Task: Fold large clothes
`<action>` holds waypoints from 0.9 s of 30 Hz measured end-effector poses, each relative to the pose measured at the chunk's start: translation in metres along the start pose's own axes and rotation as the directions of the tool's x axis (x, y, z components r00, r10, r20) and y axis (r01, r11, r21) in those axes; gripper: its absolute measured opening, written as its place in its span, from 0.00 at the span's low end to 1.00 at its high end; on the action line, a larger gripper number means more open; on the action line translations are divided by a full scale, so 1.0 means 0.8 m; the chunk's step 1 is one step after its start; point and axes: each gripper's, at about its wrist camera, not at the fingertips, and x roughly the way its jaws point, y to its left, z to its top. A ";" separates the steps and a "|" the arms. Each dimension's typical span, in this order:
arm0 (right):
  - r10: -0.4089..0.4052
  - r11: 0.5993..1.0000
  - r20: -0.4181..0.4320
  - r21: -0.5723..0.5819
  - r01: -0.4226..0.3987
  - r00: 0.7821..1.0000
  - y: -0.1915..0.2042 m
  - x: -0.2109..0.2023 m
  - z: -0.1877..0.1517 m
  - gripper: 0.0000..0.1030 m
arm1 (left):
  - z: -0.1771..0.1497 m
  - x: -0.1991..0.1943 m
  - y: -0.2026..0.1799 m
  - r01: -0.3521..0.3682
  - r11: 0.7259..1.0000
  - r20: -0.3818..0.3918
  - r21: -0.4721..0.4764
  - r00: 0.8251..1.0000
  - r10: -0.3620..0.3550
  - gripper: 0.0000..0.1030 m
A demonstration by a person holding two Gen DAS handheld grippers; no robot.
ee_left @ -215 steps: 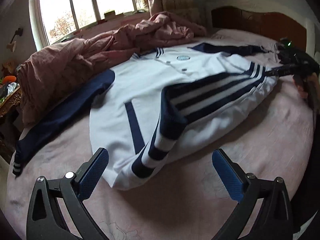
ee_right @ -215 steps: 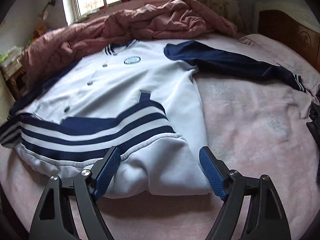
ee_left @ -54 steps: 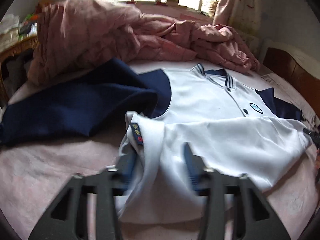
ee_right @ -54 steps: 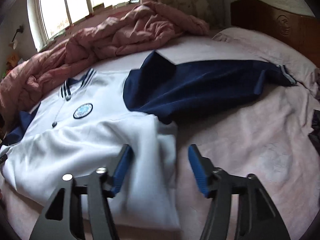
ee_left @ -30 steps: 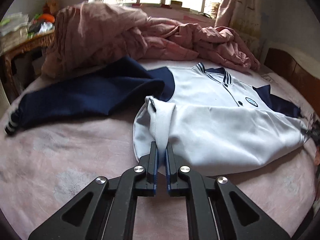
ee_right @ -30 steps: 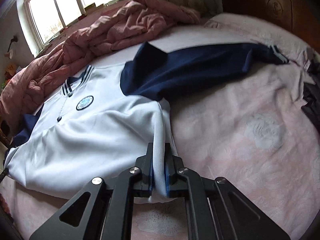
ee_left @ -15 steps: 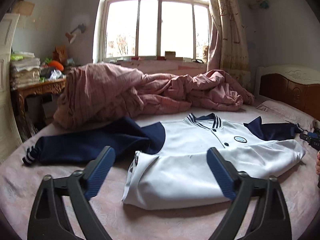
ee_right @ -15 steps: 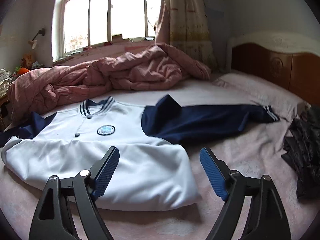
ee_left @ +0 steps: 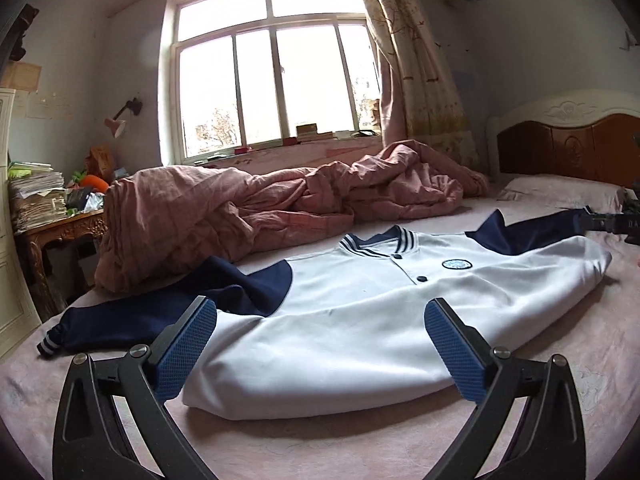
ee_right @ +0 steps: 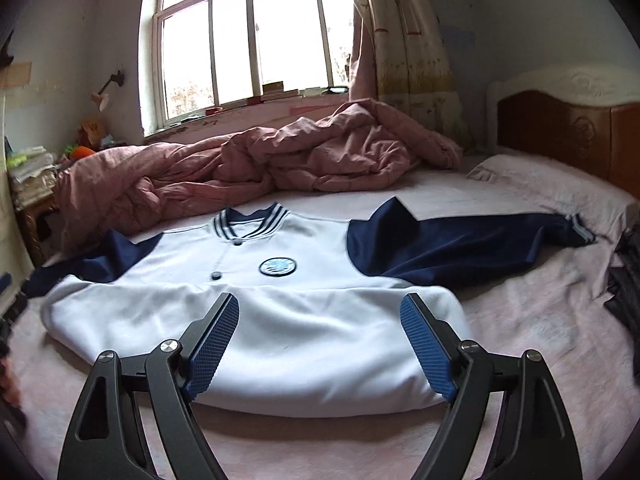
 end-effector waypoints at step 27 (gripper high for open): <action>0.149 0.988 -0.169 0.067 -0.139 0.974 0.001 0.048 -0.019 0.82 | -0.007 0.011 0.004 -0.019 0.999 -0.047 -0.049 0.999 0.017 1.00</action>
